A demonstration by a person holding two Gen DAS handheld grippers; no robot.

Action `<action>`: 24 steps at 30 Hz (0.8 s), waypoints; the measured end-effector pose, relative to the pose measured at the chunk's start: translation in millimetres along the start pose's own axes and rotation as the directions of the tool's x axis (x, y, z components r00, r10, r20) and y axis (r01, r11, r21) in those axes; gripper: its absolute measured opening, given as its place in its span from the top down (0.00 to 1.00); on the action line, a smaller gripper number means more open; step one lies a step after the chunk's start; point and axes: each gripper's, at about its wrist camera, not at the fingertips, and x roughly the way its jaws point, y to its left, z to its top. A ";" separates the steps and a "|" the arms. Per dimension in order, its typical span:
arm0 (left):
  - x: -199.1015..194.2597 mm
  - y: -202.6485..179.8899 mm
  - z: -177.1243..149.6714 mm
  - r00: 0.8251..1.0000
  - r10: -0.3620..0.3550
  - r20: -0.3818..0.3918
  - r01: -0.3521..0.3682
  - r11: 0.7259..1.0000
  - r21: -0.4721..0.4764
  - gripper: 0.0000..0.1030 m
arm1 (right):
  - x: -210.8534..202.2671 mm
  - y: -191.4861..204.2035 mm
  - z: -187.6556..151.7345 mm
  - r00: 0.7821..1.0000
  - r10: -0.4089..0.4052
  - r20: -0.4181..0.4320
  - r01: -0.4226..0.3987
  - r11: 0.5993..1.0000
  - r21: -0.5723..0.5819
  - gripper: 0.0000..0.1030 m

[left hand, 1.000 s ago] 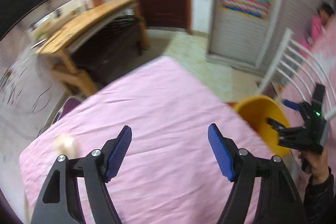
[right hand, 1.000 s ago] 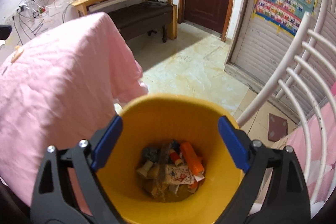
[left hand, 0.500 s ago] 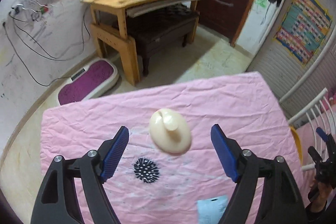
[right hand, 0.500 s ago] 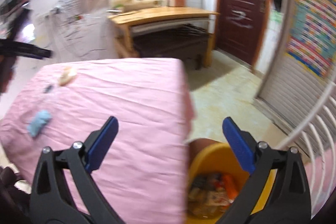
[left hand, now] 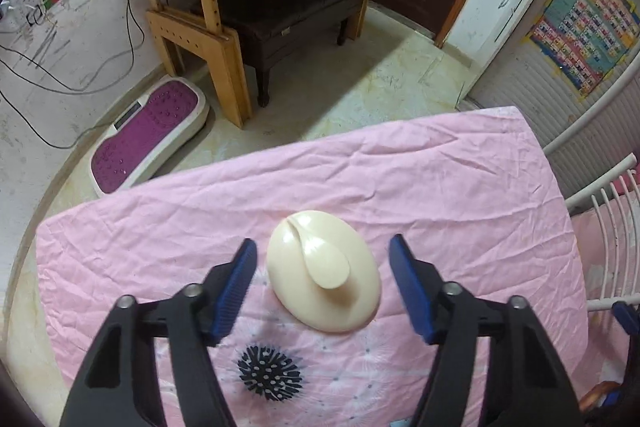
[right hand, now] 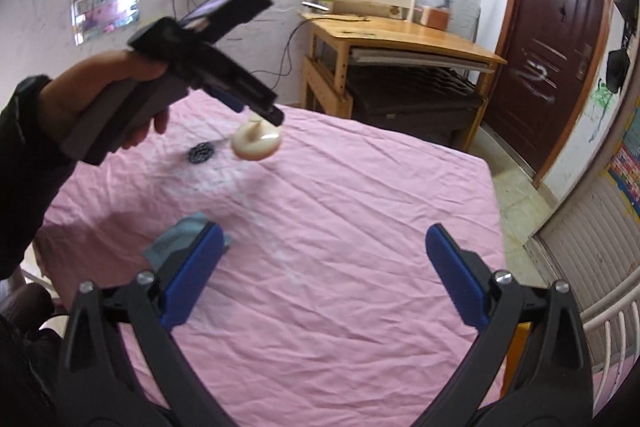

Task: Collect trash
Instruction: 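Move both open tools back over the cream lid and blue paper, then grasp the cream oval lid with left tool while right grasps the blue paper slip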

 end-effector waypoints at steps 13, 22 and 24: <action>1.7 -5.7 -2.4 1.000 0.010 -0.004 -0.010 1.000 0.012 0.75 | 7.3 7.7 -1.0 0.999 0.027 -0.035 -0.027 1.000 -0.005 0.06; -10.2 5.3 -10.3 0.999 -0.008 0.044 0.008 1.000 0.011 0.82 | 25.6 29.1 -3.5 0.985 0.138 -0.101 -0.136 0.990 0.032 0.06; -23.3 8.5 -16.6 0.997 -0.017 0.078 0.016 1.000 0.018 0.82 | 33.2 36.8 -5.1 0.981 0.147 -0.129 -0.143 0.989 0.038 0.06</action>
